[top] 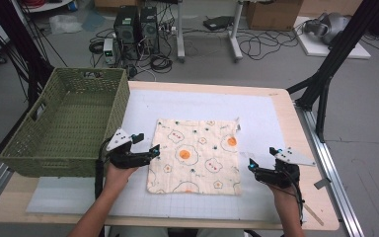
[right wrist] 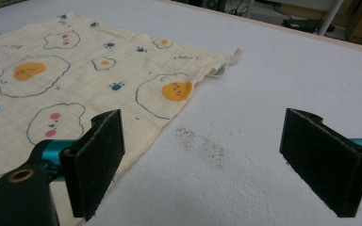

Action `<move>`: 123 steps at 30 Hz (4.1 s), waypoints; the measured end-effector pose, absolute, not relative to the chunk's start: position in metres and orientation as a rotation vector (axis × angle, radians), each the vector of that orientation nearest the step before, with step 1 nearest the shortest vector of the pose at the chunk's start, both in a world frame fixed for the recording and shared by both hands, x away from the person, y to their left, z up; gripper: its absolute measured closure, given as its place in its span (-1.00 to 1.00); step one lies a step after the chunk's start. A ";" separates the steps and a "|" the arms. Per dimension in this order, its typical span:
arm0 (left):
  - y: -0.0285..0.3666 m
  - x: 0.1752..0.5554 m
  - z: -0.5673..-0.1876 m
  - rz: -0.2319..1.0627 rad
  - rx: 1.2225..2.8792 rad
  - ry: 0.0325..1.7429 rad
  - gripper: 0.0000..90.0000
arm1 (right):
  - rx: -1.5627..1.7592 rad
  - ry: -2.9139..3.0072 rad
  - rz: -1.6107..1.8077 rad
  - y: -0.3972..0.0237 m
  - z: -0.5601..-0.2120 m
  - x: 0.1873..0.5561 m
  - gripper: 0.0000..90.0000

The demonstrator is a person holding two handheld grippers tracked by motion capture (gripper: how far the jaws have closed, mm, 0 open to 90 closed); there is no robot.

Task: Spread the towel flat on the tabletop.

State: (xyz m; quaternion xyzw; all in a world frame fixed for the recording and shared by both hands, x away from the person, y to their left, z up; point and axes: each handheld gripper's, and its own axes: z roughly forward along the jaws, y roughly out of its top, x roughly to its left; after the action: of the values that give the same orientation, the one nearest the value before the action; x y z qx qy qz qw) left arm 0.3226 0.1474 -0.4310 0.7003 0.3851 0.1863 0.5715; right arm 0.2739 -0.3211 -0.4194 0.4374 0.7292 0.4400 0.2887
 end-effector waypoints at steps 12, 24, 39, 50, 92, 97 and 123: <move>0.147 0.327 -0.437 0.420 1.669 0.956 -0.55 | 1.158 1.960 1.156 -0.320 -0.422 0.277 -0.69; 0.139 0.353 -0.420 0.411 1.673 1.024 -0.60 | 1.156 1.998 1.209 -0.317 -0.423 0.280 -0.69; 0.123 0.420 -0.423 0.421 1.752 1.161 -0.47 | 1.145 2.059 1.228 -0.313 -0.427 0.283 -0.69; 0.121 0.444 -0.448 0.427 1.798 1.264 -0.21 | 1.180 2.043 1.262 -0.317 -0.427 0.283 -0.69; 0.123 0.441 -0.448 0.406 1.826 1.251 0.92 | 1.311 2.245 0.947 -0.258 -0.445 0.436 -0.11; 0.126 0.441 -0.449 0.378 1.827 1.258 0.93 | 1.312 2.291 1.015 -0.258 -0.443 0.436 0.88; 0.134 0.404 -0.407 0.427 1.731 1.077 0.93 | 1.123 2.195 1.127 -0.263 -0.411 0.413 0.92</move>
State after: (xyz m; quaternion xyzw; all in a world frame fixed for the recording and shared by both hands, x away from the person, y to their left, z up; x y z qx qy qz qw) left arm 0.4045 0.1341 -0.4067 0.7172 0.4463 0.1769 0.5051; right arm 0.4127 -0.2626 -0.4113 0.4048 0.7909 0.4061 0.2137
